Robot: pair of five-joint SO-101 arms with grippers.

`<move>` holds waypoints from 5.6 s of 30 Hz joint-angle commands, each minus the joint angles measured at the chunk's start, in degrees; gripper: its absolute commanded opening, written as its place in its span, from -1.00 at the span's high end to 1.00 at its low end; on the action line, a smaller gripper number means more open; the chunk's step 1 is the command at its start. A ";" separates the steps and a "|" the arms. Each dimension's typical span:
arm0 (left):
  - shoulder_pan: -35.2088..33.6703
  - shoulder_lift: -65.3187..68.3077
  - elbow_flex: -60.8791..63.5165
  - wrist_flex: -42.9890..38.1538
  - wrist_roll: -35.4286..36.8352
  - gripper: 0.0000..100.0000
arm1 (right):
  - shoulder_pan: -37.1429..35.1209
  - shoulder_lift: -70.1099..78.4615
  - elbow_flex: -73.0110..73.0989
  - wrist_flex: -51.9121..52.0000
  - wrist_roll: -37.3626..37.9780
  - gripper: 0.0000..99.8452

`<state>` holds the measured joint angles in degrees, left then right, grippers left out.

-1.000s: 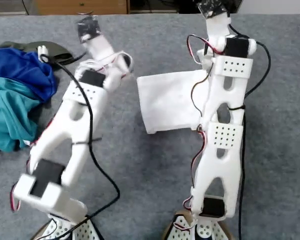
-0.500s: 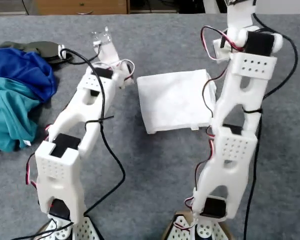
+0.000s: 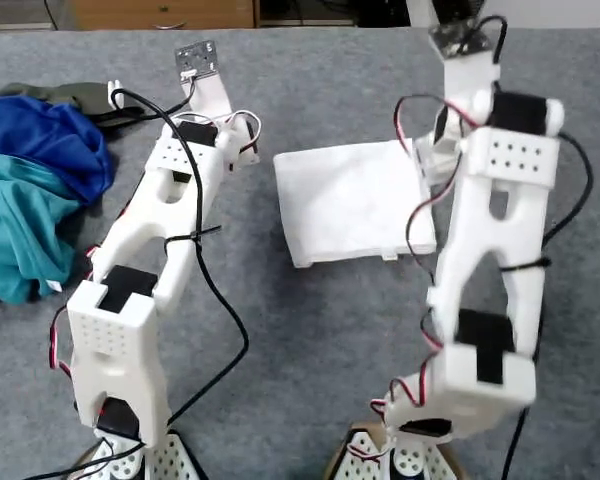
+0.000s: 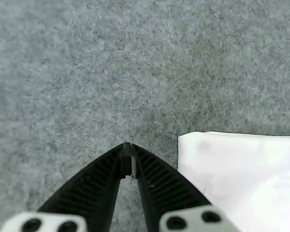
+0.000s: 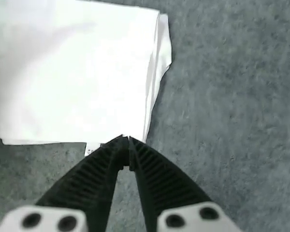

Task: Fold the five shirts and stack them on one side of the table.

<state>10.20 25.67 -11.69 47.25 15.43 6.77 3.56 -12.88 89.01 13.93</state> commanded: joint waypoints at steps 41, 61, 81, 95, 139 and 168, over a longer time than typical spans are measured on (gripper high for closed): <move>5.45 39.96 -74.90 34.64 -0.88 0.96 | 6.20 4.88 38.02 -42.73 -2.11 0.99; 10.11 40.57 -67.69 28.48 -0.79 0.96 | 6.11 2.42 38.37 -42.73 0.26 0.99; 8.26 40.92 -65.23 28.92 -1.05 0.96 | 5.85 -29.58 55.96 -50.37 -8.44 0.99; 1.32 40.22 -79.30 53.89 -2.90 0.96 | 16.92 -38.55 47.78 -21.19 6.24 0.99; -21.63 -59.12 56.53 20.92 -26.29 0.96 | 1.10 -0.40 20.97 -6.86 -45.71 0.09; -22.15 -59.21 55.30 24.62 -26.29 0.96 | -5.85 17.01 20.70 -33.23 -51.60 0.26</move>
<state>-11.25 -32.79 45.01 71.43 -10.77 2.02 20.44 10.15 57.45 -36.70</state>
